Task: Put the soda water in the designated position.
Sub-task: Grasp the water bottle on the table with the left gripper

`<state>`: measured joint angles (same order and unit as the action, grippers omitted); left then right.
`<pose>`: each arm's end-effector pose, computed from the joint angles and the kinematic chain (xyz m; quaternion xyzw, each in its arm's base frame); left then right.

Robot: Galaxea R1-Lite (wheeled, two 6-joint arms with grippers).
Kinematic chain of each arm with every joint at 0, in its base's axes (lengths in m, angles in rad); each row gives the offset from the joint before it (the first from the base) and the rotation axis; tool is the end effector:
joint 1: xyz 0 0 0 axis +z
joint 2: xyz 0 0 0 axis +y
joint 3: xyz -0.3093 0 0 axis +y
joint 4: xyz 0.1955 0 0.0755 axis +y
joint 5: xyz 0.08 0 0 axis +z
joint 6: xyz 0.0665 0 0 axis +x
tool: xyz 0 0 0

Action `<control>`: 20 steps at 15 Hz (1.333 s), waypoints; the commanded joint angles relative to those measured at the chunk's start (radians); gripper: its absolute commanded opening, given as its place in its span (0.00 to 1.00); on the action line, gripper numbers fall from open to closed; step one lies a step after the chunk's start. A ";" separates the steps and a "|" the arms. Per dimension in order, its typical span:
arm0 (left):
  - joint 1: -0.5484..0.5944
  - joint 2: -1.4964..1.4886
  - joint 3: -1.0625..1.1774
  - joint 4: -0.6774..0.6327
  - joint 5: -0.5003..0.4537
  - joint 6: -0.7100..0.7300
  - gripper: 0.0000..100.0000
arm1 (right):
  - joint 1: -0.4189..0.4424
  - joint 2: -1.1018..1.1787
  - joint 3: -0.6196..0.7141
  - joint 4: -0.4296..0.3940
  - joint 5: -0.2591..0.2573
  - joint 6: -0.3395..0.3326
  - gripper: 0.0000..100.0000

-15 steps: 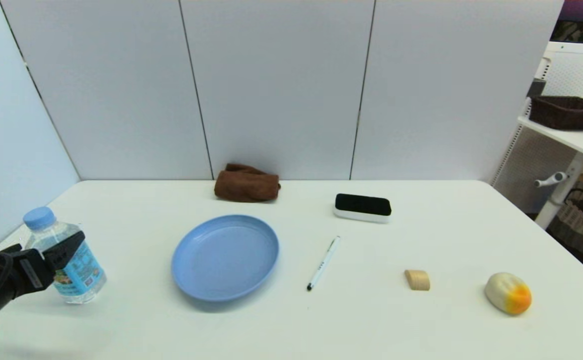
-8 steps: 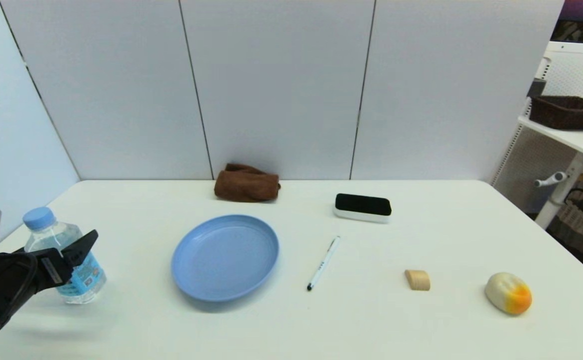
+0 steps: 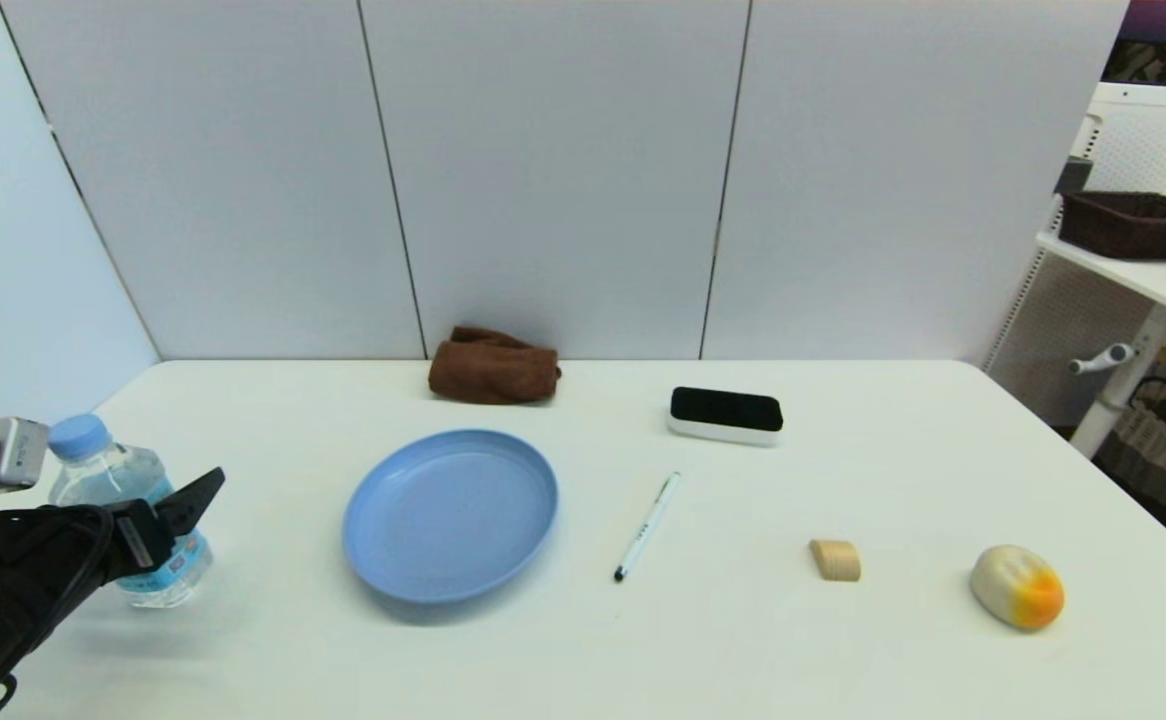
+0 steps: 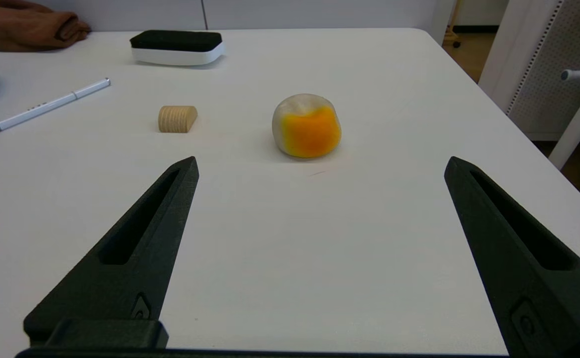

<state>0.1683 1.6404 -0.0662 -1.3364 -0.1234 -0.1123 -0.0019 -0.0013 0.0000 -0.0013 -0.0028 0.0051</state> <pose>0.2362 0.0318 0.0784 -0.0729 0.1159 0.0288 0.9902 0.0326 -0.0002 0.0757 0.0026 -0.0013 -0.0023 1.0000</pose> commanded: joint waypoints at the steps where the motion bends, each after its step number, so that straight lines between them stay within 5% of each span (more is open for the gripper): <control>1: 0.005 0.001 -0.001 -0.010 0.004 0.006 1.00 | 0.000 0.001 0.000 0.000 0.000 0.001 1.00; 20: 0.037 0.045 -0.032 -0.064 0.005 0.006 1.00 | 0.000 0.001 0.000 0.000 0.000 -0.001 1.00</control>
<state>0.2038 1.6885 -0.1000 -1.3928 -0.1177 -0.1062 -0.0019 -0.0013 0.0000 -0.0013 -0.0032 0.0051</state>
